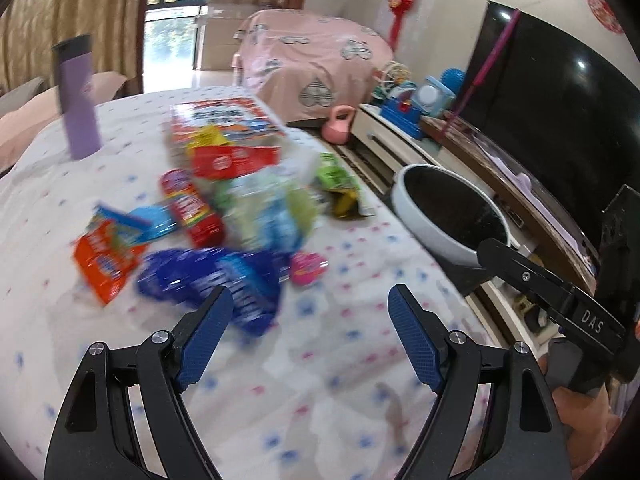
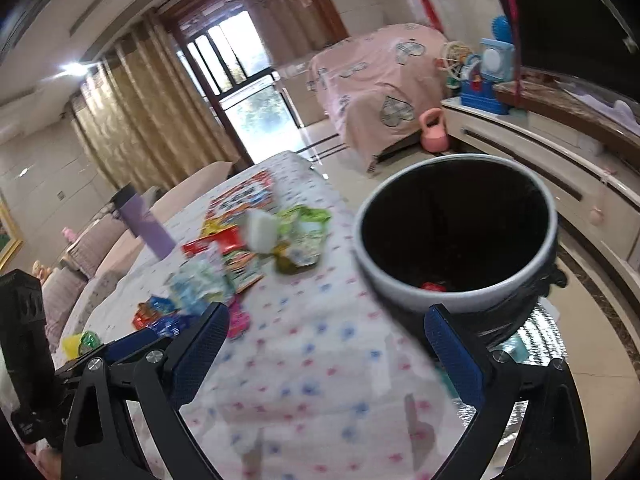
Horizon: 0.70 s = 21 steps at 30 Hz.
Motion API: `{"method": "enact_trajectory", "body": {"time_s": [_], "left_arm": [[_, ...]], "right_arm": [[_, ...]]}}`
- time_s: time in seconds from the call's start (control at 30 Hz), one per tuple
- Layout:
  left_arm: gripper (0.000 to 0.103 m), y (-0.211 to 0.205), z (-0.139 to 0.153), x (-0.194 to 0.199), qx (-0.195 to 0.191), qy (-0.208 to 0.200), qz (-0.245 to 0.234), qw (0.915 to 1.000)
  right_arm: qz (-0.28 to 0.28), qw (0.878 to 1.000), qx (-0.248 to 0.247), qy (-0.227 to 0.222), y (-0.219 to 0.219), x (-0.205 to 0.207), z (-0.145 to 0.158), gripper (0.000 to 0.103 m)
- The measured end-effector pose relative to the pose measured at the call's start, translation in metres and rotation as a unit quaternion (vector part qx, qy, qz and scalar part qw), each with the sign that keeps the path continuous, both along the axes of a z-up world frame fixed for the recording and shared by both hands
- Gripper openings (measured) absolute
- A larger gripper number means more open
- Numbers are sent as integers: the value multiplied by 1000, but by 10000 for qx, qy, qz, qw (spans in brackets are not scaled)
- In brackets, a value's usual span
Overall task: Collect trash
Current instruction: 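Grasp the blue chip bag with left tool while right tool grasps crumpled plastic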
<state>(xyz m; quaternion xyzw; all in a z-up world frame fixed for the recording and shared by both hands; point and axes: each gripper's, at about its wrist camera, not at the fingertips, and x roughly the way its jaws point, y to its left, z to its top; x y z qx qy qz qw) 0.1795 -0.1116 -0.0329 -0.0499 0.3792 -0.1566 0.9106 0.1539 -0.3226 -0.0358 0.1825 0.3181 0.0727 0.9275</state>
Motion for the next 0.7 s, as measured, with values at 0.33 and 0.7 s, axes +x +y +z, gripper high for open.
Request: {"method": "enact_trajectory", "body": {"time_s": [0.33, 0.7], "left_arm": [[82, 56, -10, -10, -125, 115, 506, 9986], [82, 88, -15, 5, -226, 328, 718, 9966]], "right_arm": [[402, 9984, -254, -293, 58, -8, 0, 99], [805, 9965, 61, 198, 88, 11, -12, 98]]}}
